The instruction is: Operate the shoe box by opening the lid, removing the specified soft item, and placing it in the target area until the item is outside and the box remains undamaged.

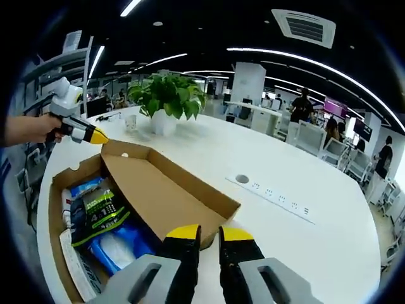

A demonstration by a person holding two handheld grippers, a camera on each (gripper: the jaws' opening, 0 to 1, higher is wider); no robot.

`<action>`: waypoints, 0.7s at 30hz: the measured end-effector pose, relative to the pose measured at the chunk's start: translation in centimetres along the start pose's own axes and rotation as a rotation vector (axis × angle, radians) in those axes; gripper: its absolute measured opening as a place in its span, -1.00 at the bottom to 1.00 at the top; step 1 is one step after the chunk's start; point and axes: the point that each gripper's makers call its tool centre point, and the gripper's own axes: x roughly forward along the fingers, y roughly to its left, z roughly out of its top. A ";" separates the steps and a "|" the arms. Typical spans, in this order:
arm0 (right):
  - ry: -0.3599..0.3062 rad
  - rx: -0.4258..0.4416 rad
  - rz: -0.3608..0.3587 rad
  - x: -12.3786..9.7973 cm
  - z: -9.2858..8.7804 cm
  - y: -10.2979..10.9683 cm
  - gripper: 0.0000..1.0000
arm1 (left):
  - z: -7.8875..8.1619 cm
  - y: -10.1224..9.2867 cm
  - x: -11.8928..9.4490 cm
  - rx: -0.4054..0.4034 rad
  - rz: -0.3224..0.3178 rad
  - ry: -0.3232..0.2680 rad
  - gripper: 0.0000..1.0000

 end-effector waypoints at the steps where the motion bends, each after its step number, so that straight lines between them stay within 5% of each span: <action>1: -0.009 -0.003 0.005 -0.3 0.3 0.2 -0.86 | 0.1 0.0 -0.3 0.006 0.002 -0.004 -0.84; 8: -0.047 0.008 0.051 -1.7 1.6 2.3 -0.74 | -0.1 -0.5 -2.0 0.015 -0.008 -0.006 -0.77; 21: -0.014 0.100 0.165 -3.1 0.7 6.9 -0.58 | -0.9 -2.8 -4.8 0.030 -0.042 -0.012 -0.59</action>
